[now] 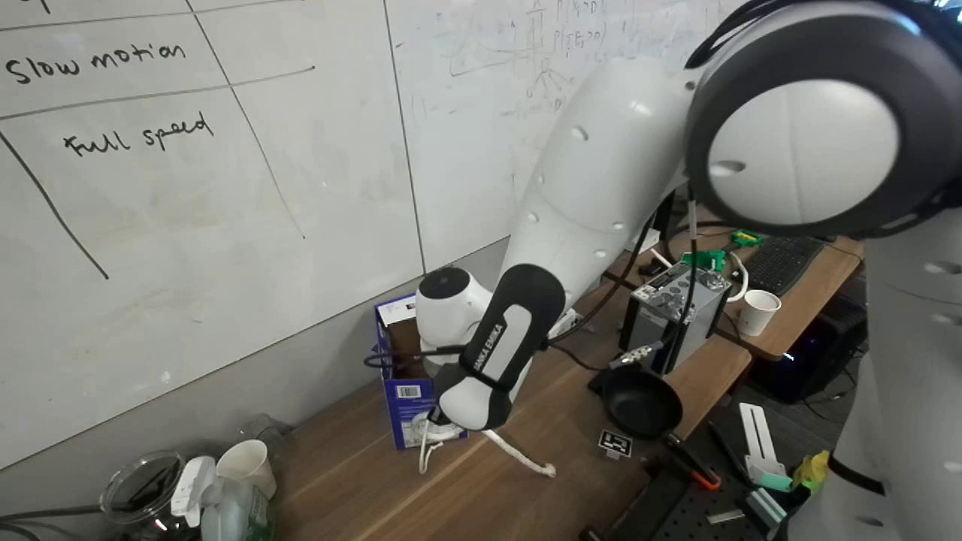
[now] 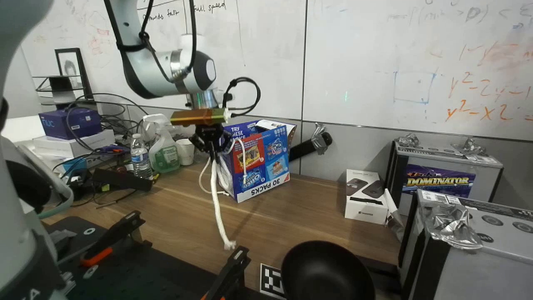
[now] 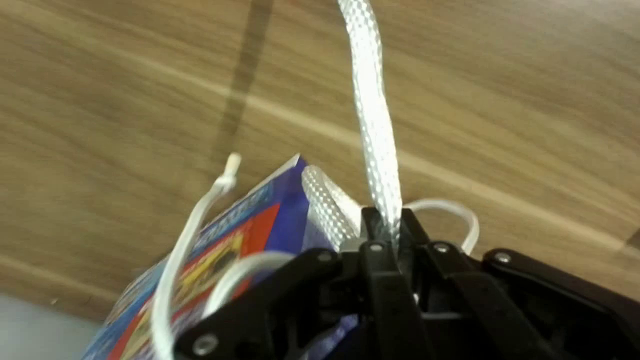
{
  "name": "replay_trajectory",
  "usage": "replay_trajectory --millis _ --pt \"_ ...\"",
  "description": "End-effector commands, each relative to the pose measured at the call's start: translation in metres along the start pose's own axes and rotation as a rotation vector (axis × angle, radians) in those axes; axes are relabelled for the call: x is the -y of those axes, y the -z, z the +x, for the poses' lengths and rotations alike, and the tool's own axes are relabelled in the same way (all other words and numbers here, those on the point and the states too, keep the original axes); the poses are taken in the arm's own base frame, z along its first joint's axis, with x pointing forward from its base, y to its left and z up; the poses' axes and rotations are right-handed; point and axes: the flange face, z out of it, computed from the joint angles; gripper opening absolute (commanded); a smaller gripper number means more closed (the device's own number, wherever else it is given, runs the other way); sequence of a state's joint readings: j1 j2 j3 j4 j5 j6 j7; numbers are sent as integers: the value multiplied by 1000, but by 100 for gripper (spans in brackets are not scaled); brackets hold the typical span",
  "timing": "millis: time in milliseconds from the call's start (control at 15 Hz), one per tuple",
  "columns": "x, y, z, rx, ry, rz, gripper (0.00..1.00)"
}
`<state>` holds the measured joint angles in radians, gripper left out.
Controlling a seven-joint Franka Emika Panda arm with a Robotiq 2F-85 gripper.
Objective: Put the white ropes inside the blue box
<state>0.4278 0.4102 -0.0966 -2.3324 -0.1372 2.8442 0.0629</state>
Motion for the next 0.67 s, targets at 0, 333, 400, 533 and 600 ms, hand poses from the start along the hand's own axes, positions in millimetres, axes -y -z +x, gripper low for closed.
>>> replay_trajectory --millis 0,333,400,533,600 --pt "-15 91 16 -116 -47 -56 8" --pt "-20 202 36 -240 -87 -138 8" --pt "-19 216 41 -254 -96 -150 8" --pt "-16 244 46 -289 -114 -167 8" --pt "-16 253 50 -299 -122 -170 8"
